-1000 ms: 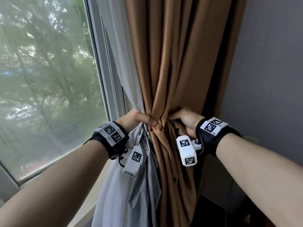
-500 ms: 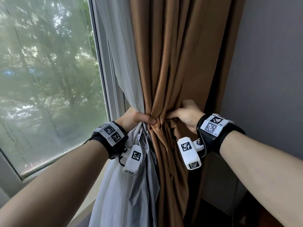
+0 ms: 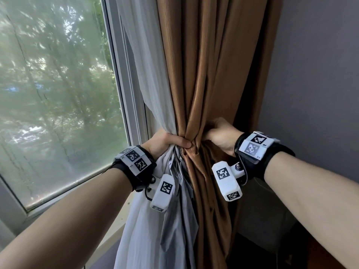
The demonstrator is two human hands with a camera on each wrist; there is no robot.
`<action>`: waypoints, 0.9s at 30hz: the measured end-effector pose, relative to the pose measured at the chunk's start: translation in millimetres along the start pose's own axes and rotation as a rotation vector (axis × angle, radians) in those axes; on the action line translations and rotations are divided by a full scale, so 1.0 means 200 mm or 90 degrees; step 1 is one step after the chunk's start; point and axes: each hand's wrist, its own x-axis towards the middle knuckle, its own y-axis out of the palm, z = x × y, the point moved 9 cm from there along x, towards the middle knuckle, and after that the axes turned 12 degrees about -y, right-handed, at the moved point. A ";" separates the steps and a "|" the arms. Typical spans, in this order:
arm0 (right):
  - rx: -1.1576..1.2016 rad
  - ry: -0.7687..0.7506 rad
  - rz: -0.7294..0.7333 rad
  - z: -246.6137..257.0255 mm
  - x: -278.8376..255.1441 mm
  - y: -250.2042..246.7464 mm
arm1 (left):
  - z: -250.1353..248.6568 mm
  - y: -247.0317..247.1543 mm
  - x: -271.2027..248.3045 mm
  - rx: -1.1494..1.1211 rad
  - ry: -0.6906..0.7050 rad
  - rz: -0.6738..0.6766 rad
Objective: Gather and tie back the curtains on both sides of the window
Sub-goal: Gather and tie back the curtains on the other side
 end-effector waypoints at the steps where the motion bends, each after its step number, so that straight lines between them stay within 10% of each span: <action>1: -0.046 -0.027 -0.005 0.03 0.01 -0.03 | -0.01 -0.01 0.01 -0.001 0.011 -0.012; 12: 0.300 0.177 -0.151 -0.23 0.02 -0.14 | -0.01 -0.02 0.04 0.017 0.013 0.017; 27: 0.376 0.268 -0.025 -0.26 0.05 0.07 | 0.05 -0.05 0.02 0.011 -0.074 0.067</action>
